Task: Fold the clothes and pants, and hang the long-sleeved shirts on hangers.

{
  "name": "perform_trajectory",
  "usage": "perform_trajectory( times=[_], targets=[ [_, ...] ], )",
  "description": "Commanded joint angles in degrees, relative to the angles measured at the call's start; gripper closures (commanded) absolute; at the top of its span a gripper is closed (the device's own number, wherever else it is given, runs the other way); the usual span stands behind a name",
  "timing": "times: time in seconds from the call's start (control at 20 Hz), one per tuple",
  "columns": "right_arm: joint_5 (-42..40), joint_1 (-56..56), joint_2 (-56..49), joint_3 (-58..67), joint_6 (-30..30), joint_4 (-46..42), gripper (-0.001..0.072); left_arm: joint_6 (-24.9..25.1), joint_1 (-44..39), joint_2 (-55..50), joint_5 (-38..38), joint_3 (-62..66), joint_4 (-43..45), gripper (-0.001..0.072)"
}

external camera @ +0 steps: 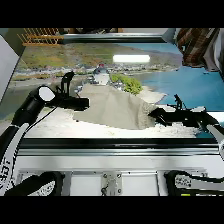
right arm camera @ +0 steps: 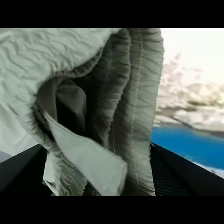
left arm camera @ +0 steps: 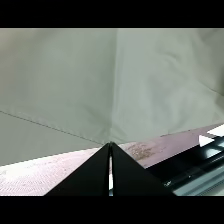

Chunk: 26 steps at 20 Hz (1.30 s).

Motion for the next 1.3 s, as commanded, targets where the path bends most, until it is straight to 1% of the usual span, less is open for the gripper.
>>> perform_trajectory(
  times=[0.0, 0.05, 0.1, 0.2, 0.25, 0.3, 0.4, 0.45, 0.55, 0.7, 0.8, 0.9, 1.0, 1.05, 1.15, 1.25],
  targets=[
    [-2.1, 3.5, -1.2, -0.1, -2.5, 3.1, -0.0004, -0.3, -0.1, 0.0, -0.1, 0.0, 0.0, 0.0699],
    [-3.2, 4.3, -1.2, -0.1, -2.5, 3.3, 0.0002, -0.3, -0.1, 0.0, -0.1, 0.0, 0.0, 0.0699],
    [-4.0, 4.9, -1.2, -0.1, -2.5, 3.3, 0.0083, -0.3, -0.1, 0.0, -0.1, 0.0, 0.0, 0.07],
    [-4.6, 5.3, -1.2, -0.1, -4.0, 5.6, 0.0676, -0.3, -0.1, 0.0, -0.1, 0.0, 0.1, 0.07],
    [-4.4, 5.3, -1.2, 0.0, -6.2, 7.3, 0.0692, -0.3, -0.1, 0.0, -0.1, 0.0, 0.1, 0.07],
    [-4.4, 5.3, -0.8, 0.4, -7.2, 8.1, 0.0693, -0.3, -0.1, 0.0, -0.1, 0.0, 0.1, 0.0699],
    [-4.4, 4.5, 1.4, 2.4, -7.0, 7.8, 0.0694, -0.3, -0.1, 0.0, -0.2, 0.0, 0.1, 0.07],
    [-4.5, 3.1, 3.3, 4.5, -5.8, 6.9, 0.0695, -0.3, -0.1, 0.0, -0.1, 0.0, 0.1, 0.07],
    [-5.5, -1.9, 7.0, 10.3, 0.4, 0.7, 0.0695, -0.3, -0.1, 0.0, -0.2, 0.0, 0.1, 0.07],
    [-8.8, -13.2, 12.1, 19.0, 15.3, -14.1, 0.0695, -0.3, -0.1, 0.0, -0.2, 0.0, 0.1, 0.07],
    [-12.4, -21.8, 15.6, 20.2, 22.7, -20.3, 0.0695, -0.3, -0.1, 0.0, -0.2, 0.0, 0.1, 0.07],
    [-12.3, -30.2, 17.5, 20.2, 28.9, -26.3, 0.0695, -0.3, -0.1, 0.0, -0.1, 0.0, 0.1, 0.07],
    [-8.4, -37.0, 17.5, 19.5, 34.0, -31.3, 0.0695, -0.3, -0.1, 0.0, -0.1, 0.0, 0.0, 0.07],
    [-6.8, -39.4, 17.6, 18.4, 35.5, -32.9, 0.0695, -0.3, -0.1, 0.0, -0.1, 0.0, 0.0, 0.07],
    [-4.9, -41.8, 17.6, 15.6, 36.9, -33.6, 0.0695, -0.3, -0.1, 0.0, -0.1, 0.0, 0.1, 0.07],
    [-3.0, -41.8, 17.8, 12.1, 37.4, -33.6, 0.0695, -0.3, -0.1, 0.0, -0.1, 0.0, 0.0, 0.07]
  ],
)
